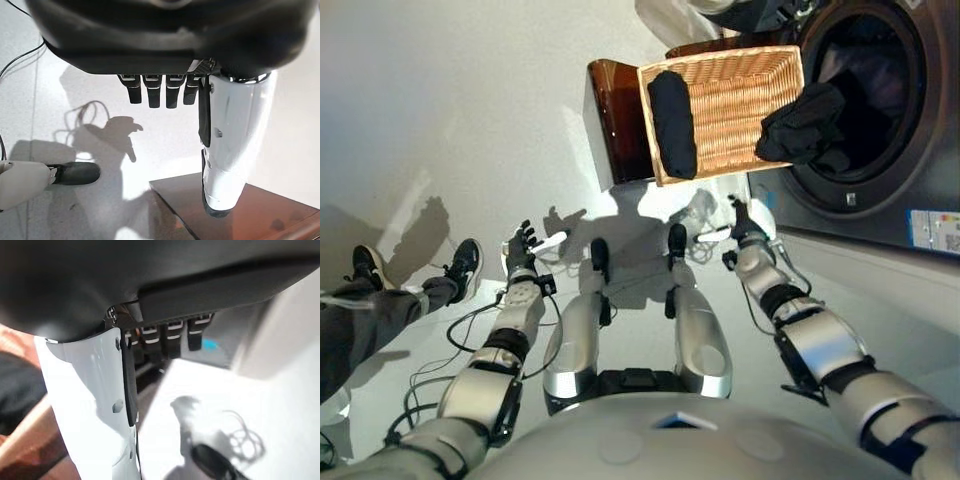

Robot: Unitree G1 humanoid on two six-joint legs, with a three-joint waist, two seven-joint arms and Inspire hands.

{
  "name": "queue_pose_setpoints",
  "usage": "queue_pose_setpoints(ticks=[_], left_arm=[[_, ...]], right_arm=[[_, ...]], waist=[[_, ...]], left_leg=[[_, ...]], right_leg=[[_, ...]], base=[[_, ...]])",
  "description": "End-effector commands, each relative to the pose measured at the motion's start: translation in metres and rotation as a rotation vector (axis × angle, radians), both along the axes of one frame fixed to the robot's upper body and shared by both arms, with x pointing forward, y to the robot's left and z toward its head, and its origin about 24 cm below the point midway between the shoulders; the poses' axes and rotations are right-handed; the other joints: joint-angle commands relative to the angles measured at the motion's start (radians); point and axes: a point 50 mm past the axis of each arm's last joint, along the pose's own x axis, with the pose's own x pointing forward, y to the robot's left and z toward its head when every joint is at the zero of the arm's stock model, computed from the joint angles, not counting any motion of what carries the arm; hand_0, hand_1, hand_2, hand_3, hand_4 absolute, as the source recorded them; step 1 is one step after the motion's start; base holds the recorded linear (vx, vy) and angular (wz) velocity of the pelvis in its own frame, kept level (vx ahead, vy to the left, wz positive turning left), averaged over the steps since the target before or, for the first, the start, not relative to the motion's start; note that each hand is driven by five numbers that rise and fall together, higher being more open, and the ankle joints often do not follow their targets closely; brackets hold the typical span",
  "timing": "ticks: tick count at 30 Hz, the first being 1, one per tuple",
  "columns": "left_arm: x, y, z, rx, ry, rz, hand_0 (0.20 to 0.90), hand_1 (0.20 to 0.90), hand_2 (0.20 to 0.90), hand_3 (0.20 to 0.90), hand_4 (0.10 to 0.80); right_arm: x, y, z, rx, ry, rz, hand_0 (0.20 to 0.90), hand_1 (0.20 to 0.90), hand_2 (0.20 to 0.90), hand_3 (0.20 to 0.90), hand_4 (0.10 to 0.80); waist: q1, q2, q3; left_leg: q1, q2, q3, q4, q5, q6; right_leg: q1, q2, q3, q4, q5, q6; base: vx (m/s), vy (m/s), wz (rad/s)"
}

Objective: Pick up the clothes and place them into the washing machine

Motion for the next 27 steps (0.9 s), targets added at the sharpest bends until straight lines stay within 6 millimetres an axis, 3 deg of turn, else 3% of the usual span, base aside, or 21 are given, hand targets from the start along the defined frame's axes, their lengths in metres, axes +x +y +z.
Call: queue_pose_setpoints(ticks=[1, 3, 10, 13, 19, 23, 27], left_arm=[[-0.003, 0.008, 0.000, 0.041, -0.003, 0.007, 0.900, 0.900, 0.900, 0.900, 0.800], [-0.008, 0.009, -0.005, 0.034, 0.026, -0.007, 0.900, 0.900, 0.900, 0.900, 0.800], [-0.013, 0.012, -0.009, 0.039, 0.060, -0.008, 0.900, 0.900, 0.900, 0.900, 0.800], [-0.017, 0.012, -0.014, 0.051, 0.102, -0.029, 0.900, 0.900, 0.900, 0.900, 0.800], [-0.045, 0.038, -0.031, 0.240, 0.369, -0.092, 0.900, 0.900, 0.900, 0.900, 0.800], [-0.054, 0.045, -0.034, 0.268, 0.423, -0.081, 0.900, 0.900, 0.900, 0.900, 0.800], [-0.059, 0.045, -0.037, 0.342, 0.496, -0.182, 0.900, 0.900, 0.900, 0.900, 0.800]], right_arm=[[-0.002, -0.015, 0.003, 0.024, -0.032, -0.055, 0.900, 0.900, 0.900, 0.900, 0.800], [-0.015, -0.012, -0.010, 0.023, 0.033, -0.024, 0.900, 0.900, 0.900, 0.900, 0.800], [-0.031, -0.010, -0.024, 0.029, 0.125, -0.050, 0.900, 0.900, 0.900, 0.900, 0.800], [-0.032, -0.006, -0.026, 0.061, 0.133, -0.061, 0.900, 0.900, 0.900, 0.900, 0.800], [-0.027, 0.031, -0.029, 0.104, 0.137, 0.078, 0.900, 0.900, 0.900, 0.900, 0.800], [-0.028, 0.038, -0.030, 0.116, 0.145, 0.105, 0.900, 0.900, 0.900, 0.900, 0.800], [-0.033, 0.034, -0.034, 0.130, 0.181, 0.080, 0.900, 0.900, 0.900, 0.900, 0.800]], waist=[[-0.001, 0.018, -0.026], [-0.006, 0.011, -0.032], [-0.006, 0.004, -0.040], [-0.007, 0.002, -0.045], [-0.025, -0.013, -0.061], [-0.030, -0.024, -0.066], [-0.041, -0.029, -0.073]], left_leg=[[-0.036, 0.058, -0.048, -0.014, 0.039, -0.077], [-0.033, 0.059, -0.051, -0.015, 0.039, -0.078], [-0.031, 0.063, -0.051, 0.002, 0.030, -0.078], [-0.029, 0.065, -0.050, 0.005, 0.027, -0.077], [-0.016, 0.077, -0.023, 0.012, 0.021, -0.081], [-0.011, 0.083, -0.014, 0.015, 0.018, -0.083], [-0.003, 0.087, -0.006, 0.016, 0.013, -0.084]], right_leg=[[0.045, -0.026, 0.023, 0.092, -0.136, 0.068], [0.053, -0.025, 0.016, 0.080, -0.132, 0.067], [0.062, -0.024, 0.017, 0.067, -0.122, 0.065], [0.067, -0.022, 0.018, 0.063, -0.121, 0.064], [0.064, -0.010, 0.045, 0.058, -0.114, 0.059], [0.062, -0.005, 0.058, 0.060, -0.114, 0.057], [0.064, -0.002, 0.067, 0.067, -0.120, 0.053]], base=[[0.000, 0.000, 0.00], [-0.015, -0.005, -0.05], [-0.009, -0.001, -0.01], [0.000, 0.000, 0.00], [0.003, 0.012, -0.09], [0.013, 0.010, -0.11], [0.031, 0.017, -0.11]])
